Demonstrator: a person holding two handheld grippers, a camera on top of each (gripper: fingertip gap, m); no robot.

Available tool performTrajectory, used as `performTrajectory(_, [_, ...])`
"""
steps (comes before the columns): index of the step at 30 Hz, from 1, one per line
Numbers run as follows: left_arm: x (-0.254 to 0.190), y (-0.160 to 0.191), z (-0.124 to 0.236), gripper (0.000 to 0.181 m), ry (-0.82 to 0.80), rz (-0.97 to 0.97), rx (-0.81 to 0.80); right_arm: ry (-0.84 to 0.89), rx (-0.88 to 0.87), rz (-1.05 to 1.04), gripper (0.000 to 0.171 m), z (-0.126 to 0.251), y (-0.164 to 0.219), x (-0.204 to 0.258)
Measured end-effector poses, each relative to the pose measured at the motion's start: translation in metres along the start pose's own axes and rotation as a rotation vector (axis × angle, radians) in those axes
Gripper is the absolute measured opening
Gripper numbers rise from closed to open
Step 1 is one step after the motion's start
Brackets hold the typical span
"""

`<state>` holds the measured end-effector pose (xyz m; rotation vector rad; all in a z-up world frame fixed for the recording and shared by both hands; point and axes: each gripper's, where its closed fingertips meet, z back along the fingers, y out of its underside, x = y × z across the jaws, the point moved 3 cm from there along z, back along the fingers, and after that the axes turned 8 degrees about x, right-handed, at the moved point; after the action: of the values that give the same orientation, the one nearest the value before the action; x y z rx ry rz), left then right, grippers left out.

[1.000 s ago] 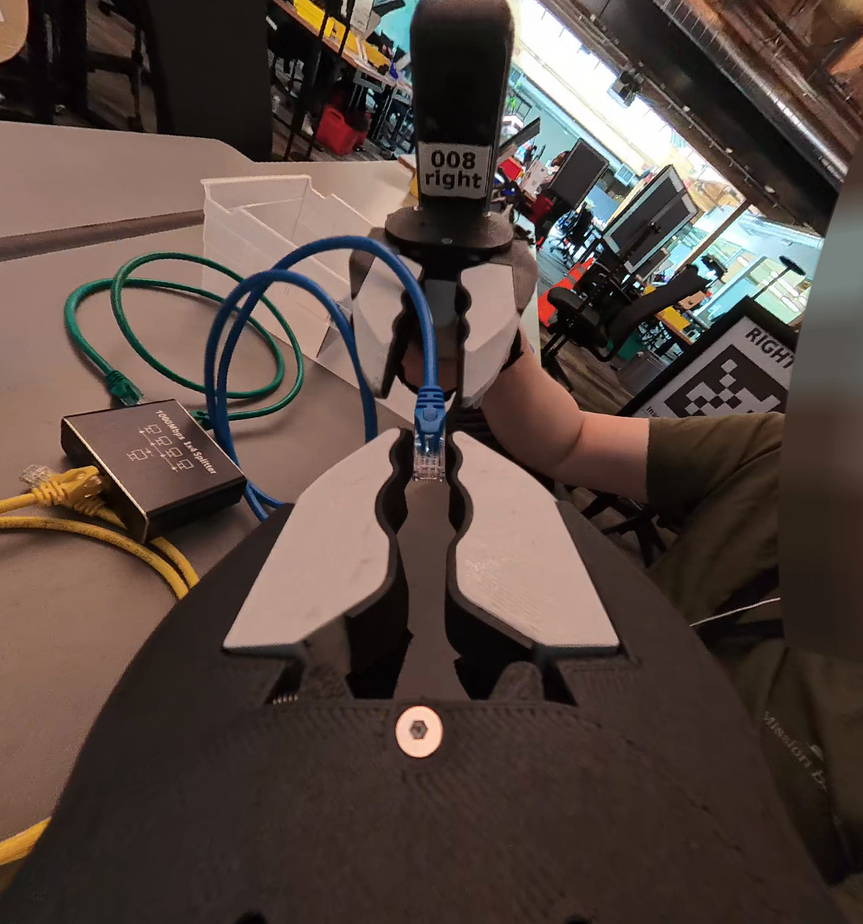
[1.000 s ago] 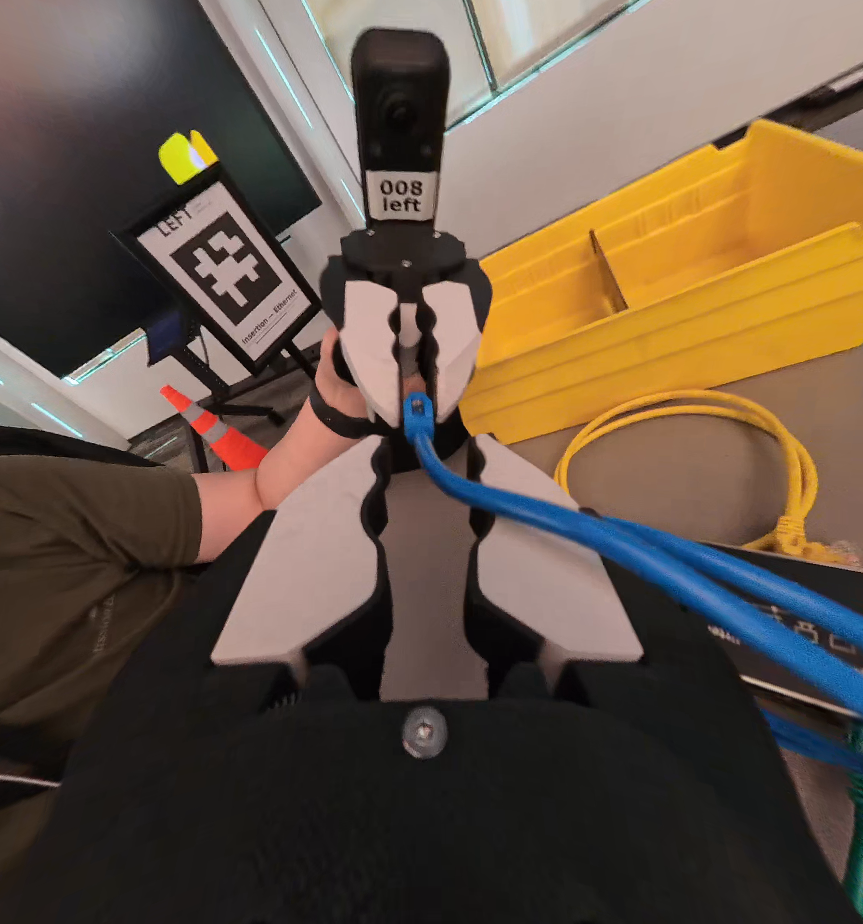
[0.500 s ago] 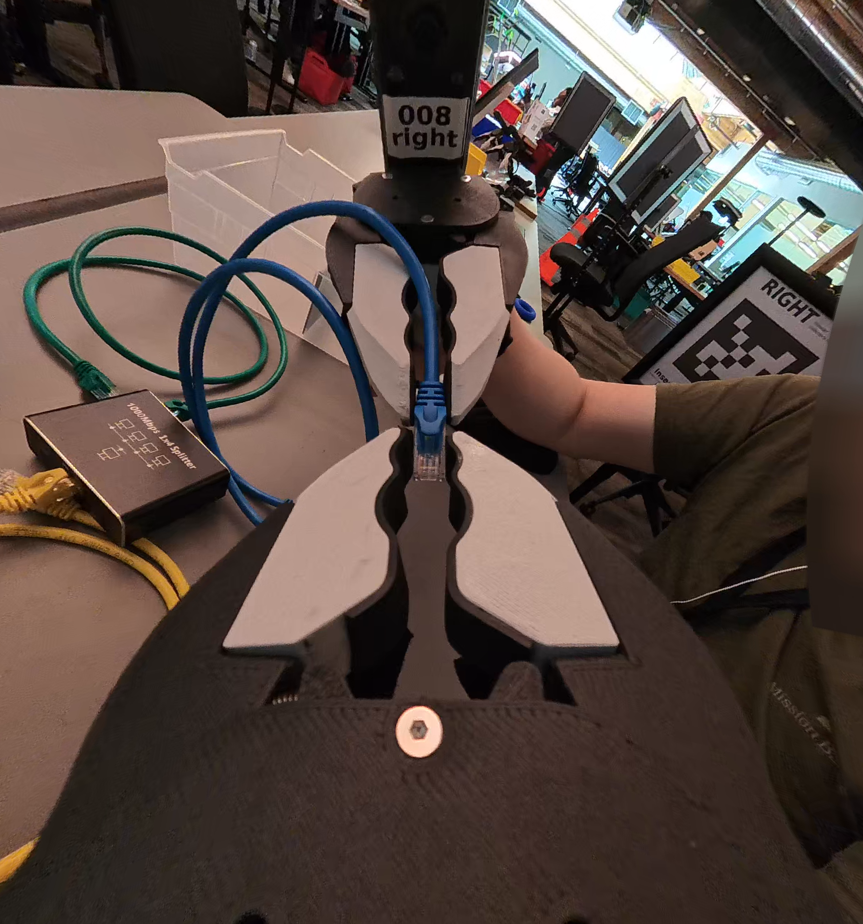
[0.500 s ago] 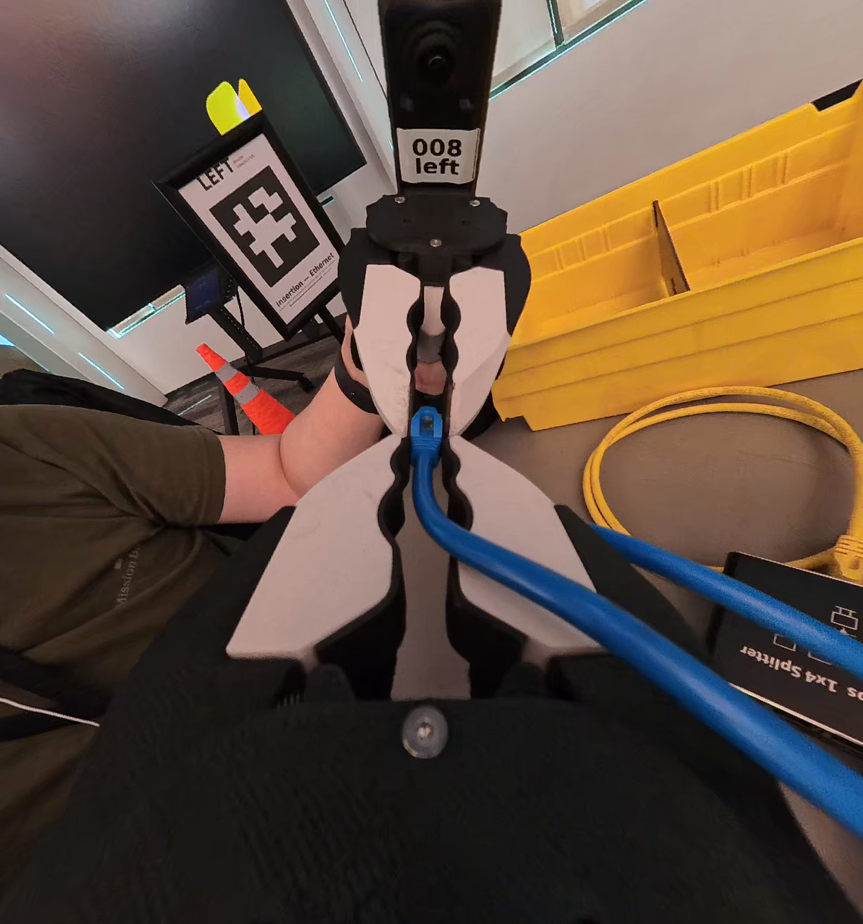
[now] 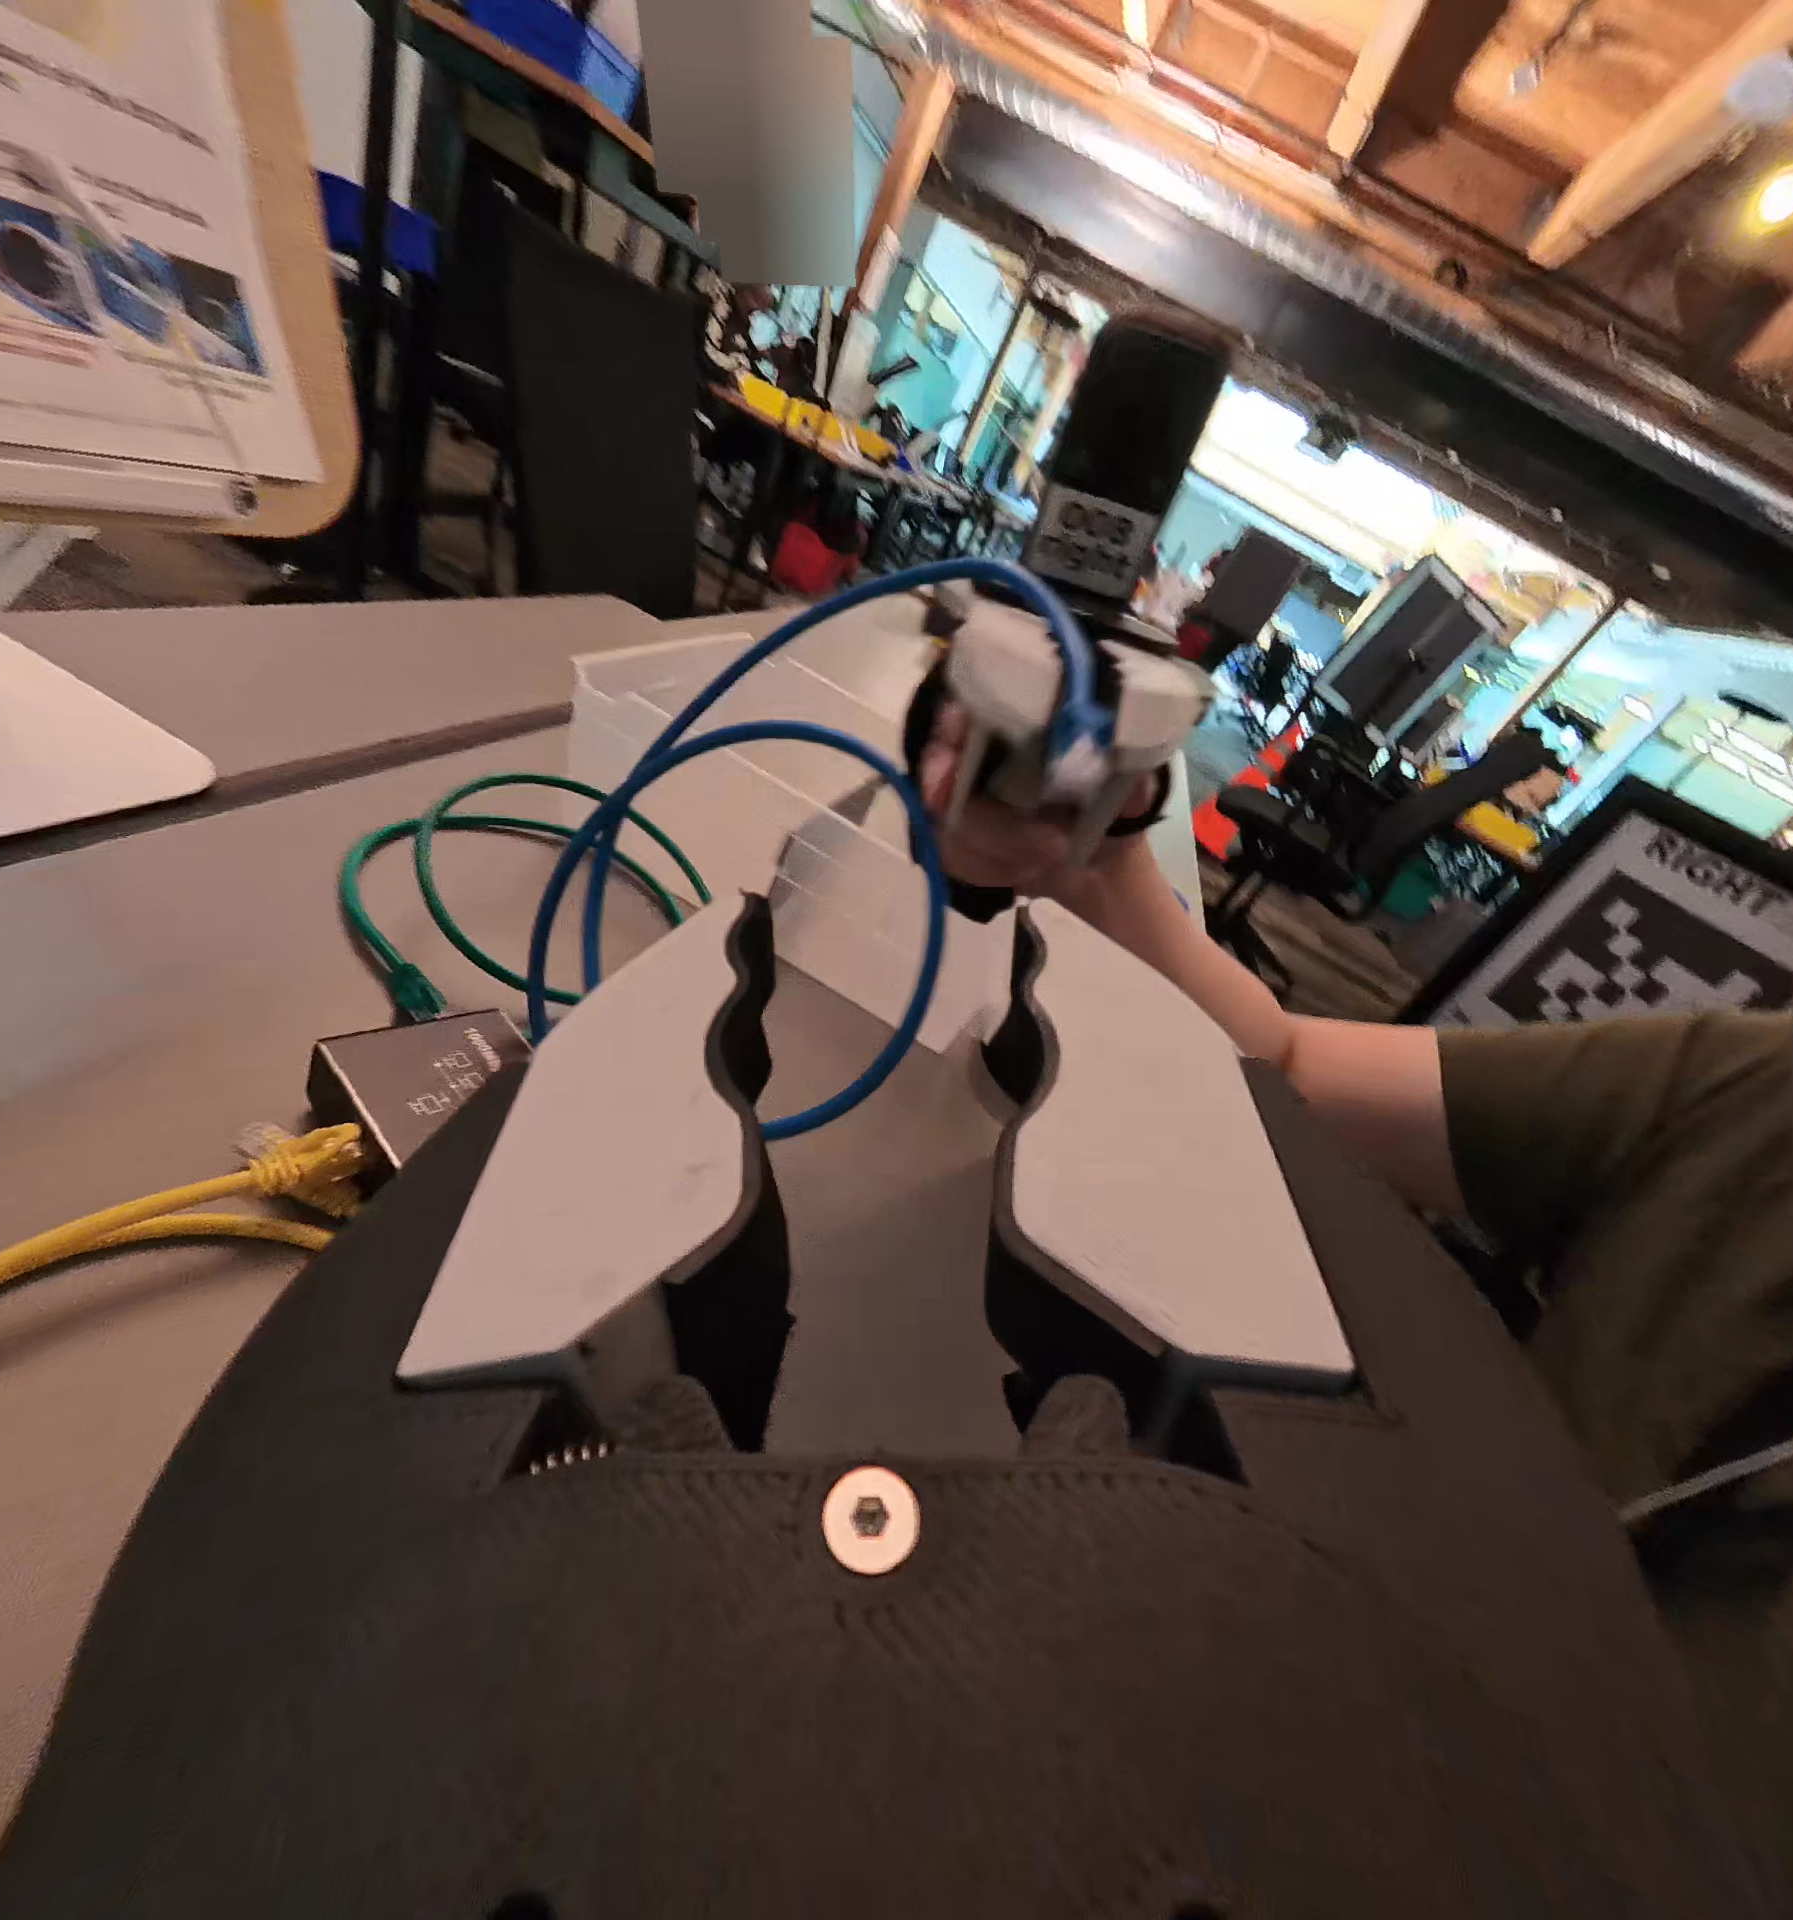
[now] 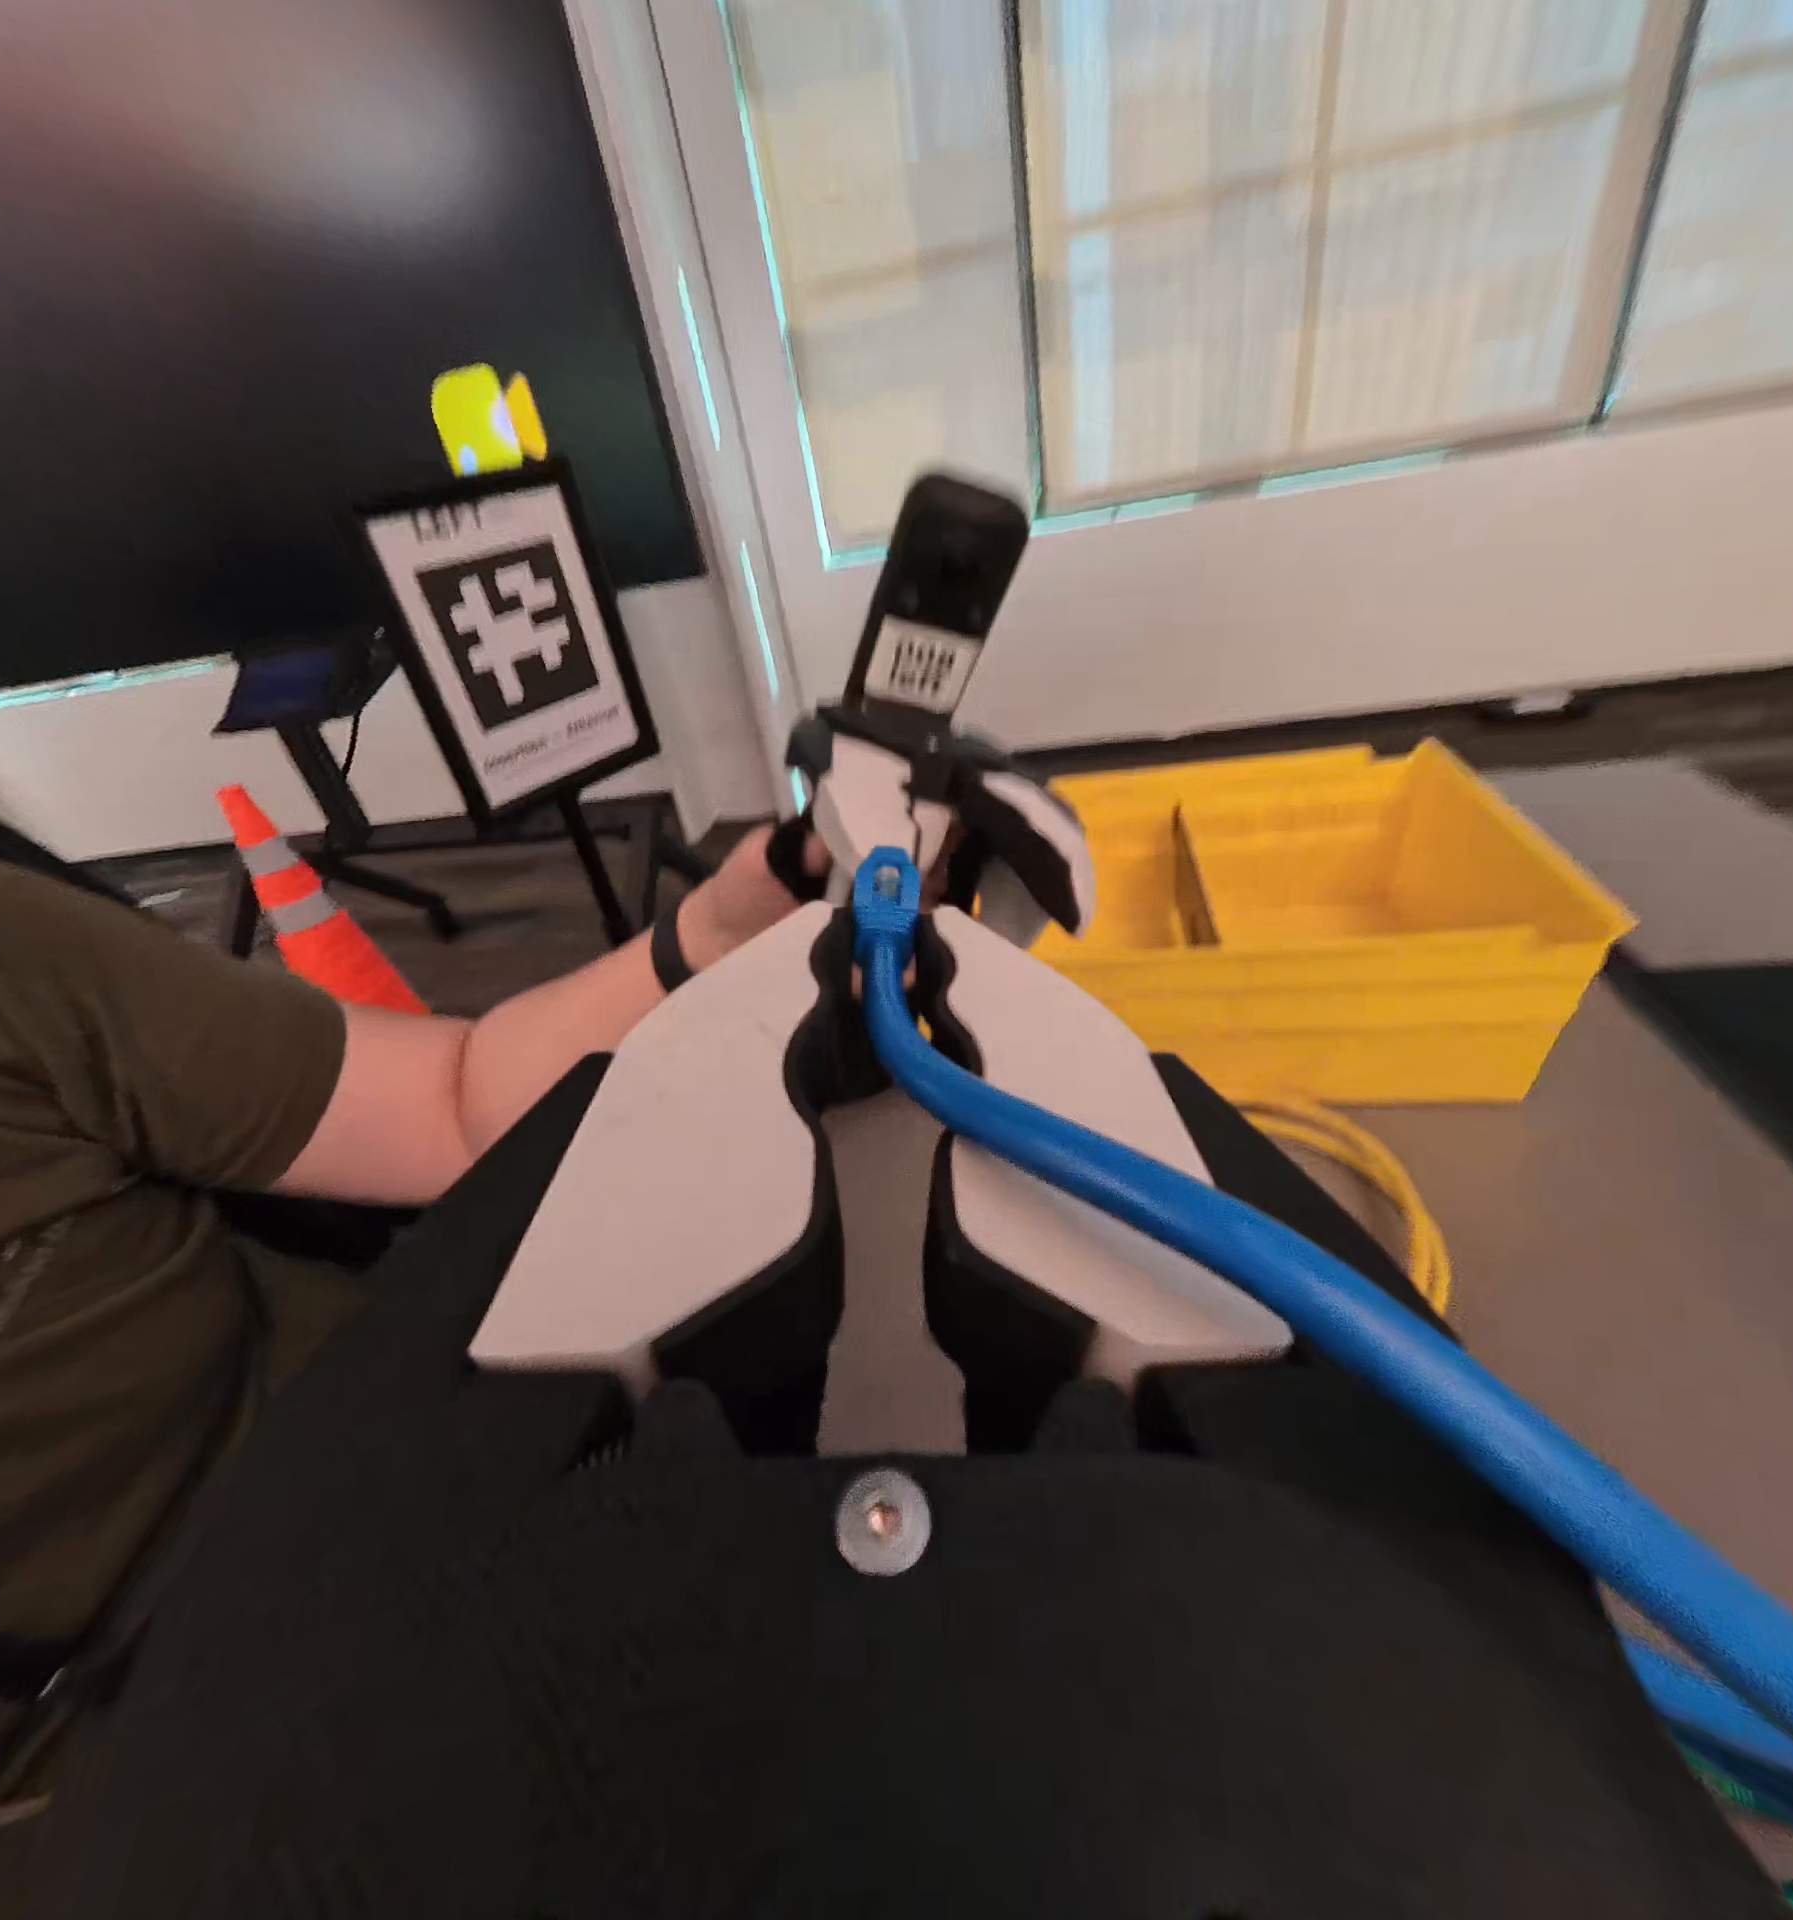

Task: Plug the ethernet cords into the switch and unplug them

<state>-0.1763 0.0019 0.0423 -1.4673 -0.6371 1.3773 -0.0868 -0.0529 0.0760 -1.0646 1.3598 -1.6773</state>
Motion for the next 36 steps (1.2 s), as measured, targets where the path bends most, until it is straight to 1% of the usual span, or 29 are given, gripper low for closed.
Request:
performTrajectory(3, [0.013, 0.001, 0.000, 0.046, -0.071, 0.033, -0.023, 0.050, -0.182, 0.044, 0.011, 0.025, -0.033, 0.009])
performTrajectory(6, [0.037, 0.014, -0.006, 0.049, -0.254, 0.037, 0.052, 0.061, -0.312, 0.026, 0.012, 0.048, -0.057, 0.019])
performTrajectory(8, [0.050, 0.025, -0.015, 0.052, -0.376, 0.008, 0.122, 0.036, -0.387, 0.036, 0.011, 0.059, -0.069, 0.029])
performTrajectory(9, [0.055, 0.031, -0.022, 0.057, -0.427, -0.005, 0.155, 0.024, -0.416, 0.033, 0.011, 0.063, -0.074, 0.035])
performTrajectory(12, [0.068, 0.056, -0.049, 0.079, -0.536, -0.029, 0.268, 0.002, -0.490, 0.017, 0.011, 0.070, -0.087, 0.049])
performTrajectory(15, [0.087, 0.086, -0.068, 0.102, -0.702, -0.077, 0.440, 0.026, -0.550, -0.010, 0.011, 0.077, -0.096, 0.057])
performTrajectory(17, [0.098, 0.102, -0.077, 0.110, -0.776, -0.105, 0.513, 0.076, -0.588, 0.016, 0.011, 0.084, -0.101, 0.061])
performTrajectory(20, [0.112, 0.121, -0.089, 0.116, -0.811, -0.084, 0.577, 0.193, -0.675, 0.105, 0.011, 0.099, -0.110, 0.071])
performTrajectory(21, [0.117, 0.125, -0.091, 0.117, -0.827, -0.079, 0.596, 0.256, -0.729, 0.157, 0.011, 0.106, -0.113, 0.075])
performTrajectory(23, [0.124, 0.130, -0.097, 0.113, -0.829, -0.069, 0.623, 0.392, -0.788, 0.290, 0.011, 0.115, -0.115, 0.085])
performTrajectory(25, [0.126, 0.129, -0.101, 0.100, -0.827, -0.072, 0.616, 0.483, -0.807, 0.391, 0.011, 0.116, -0.116, 0.094])
performTrajectory(26, [0.127, 0.126, -0.099, 0.085, -0.837, -0.081, 0.610, 0.502, -0.813, 0.421, 0.011, 0.116, -0.116, 0.098])
performTrajectory(27, [0.127, 0.124, -0.100, 0.078, -0.828, -0.086, 0.599, 0.514, -0.823, 0.433, 0.011, 0.115, -0.116, 0.100])
performTrajectory(28, [0.128, 0.124, -0.099, 0.075, -0.829, -0.081, 0.588, 0.523, -0.827, 0.429, 0.011, 0.115, -0.116, 0.101])
performTrajectory(32, [0.128, 0.125, -0.100, 0.076, -0.853, -0.094, 0.585, 0.569, -0.886, 0.457, 0.011, 0.117, -0.113, 0.103])
performTrajectory(33, [0.129, 0.124, -0.100, 0.080, -0.869, -0.097, 0.585, 0.595, -0.900, 0.488, 0.011, 0.118, -0.112, 0.105])
performTrajectory(34, [0.131, 0.124, -0.101, 0.089, -0.880, -0.090, 0.583, 0.616, -0.912, 0.530, 0.011, 0.118, -0.112, 0.107])
performTrajectory(35, [0.133, 0.123, -0.103, 0.088, -0.873, -0.081, 0.583, 0.634, -0.912, 0.569, 0.011, 0.116, -0.110, 0.110])
performTrajectory(36, [0.134, 0.122, -0.104, 0.084, -0.866, -0.080, 0.580, 0.658, -0.905, 0.605, 0.011, 0.113, -0.109, 0.112])
